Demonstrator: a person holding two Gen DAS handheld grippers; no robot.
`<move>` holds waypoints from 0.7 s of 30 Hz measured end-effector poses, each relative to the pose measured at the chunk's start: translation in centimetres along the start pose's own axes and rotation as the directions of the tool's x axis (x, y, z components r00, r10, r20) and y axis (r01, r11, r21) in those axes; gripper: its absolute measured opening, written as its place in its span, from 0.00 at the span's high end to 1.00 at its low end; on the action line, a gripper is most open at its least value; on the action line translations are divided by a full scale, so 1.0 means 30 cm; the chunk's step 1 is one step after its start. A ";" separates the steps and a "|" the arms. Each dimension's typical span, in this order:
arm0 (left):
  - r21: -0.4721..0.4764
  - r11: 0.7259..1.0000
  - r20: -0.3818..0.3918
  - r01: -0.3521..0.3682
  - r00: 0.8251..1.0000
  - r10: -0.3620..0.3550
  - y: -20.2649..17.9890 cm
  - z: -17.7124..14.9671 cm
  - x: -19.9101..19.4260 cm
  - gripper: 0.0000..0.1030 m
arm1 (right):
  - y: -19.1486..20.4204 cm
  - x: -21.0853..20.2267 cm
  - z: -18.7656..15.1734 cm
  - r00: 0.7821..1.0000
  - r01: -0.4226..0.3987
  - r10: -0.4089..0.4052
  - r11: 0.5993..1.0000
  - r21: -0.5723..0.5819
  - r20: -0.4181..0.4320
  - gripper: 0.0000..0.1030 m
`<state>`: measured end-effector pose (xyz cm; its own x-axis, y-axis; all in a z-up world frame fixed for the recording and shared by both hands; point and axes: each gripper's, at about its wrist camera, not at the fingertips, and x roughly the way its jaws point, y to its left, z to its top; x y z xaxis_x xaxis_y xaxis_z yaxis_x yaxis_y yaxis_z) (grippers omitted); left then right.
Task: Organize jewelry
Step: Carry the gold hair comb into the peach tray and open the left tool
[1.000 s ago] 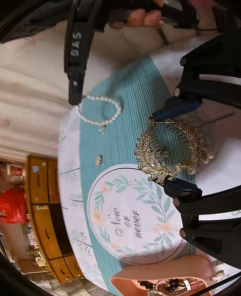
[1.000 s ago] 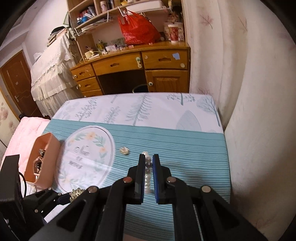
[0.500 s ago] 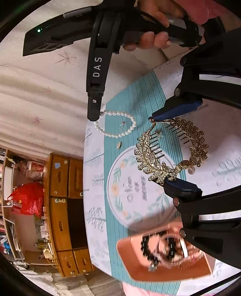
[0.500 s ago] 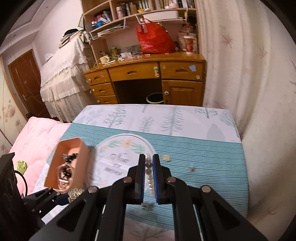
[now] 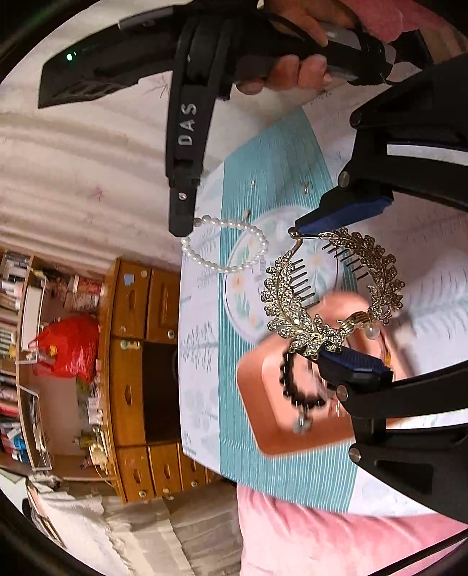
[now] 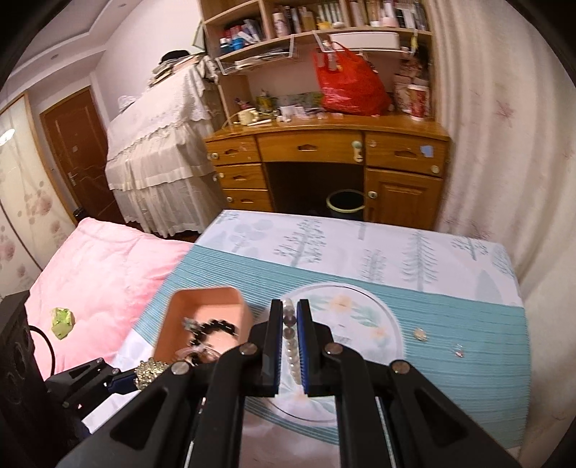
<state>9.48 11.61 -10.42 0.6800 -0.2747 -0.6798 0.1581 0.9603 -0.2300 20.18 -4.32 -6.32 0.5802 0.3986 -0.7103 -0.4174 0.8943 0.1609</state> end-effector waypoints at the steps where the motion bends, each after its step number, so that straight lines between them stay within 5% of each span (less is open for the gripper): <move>1: -0.004 1.000 -0.002 -0.008 1.000 0.008 0.024 0.002 -0.003 0.43 | 0.025 0.012 0.011 1.000 -0.009 0.009 1.000 -0.005 0.000 0.93; 15: -0.056 0.997 -0.040 -0.062 0.997 0.059 0.233 0.017 0.038 0.43 | 0.240 0.147 0.068 0.995 -0.099 0.097 0.993 -0.063 -0.035 0.93; 17: -0.055 0.996 -0.061 -0.069 0.996 0.066 0.234 0.015 0.053 0.31 | 0.253 0.163 0.070 0.994 -0.104 0.101 0.993 -0.064 -0.047 0.92; 21: -0.064 0.995 -0.071 -0.071 0.995 0.067 0.230 0.017 0.062 0.20 | 0.252 0.195 0.065 0.990 -0.090 0.084 0.995 -0.047 -0.115 0.65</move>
<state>12.20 17.76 -12.92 0.6365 -0.2126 -0.7414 0.0631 0.9724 -0.2247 21.79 5.16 -7.91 0.4583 0.4464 -0.7685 -0.5006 0.8442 0.1918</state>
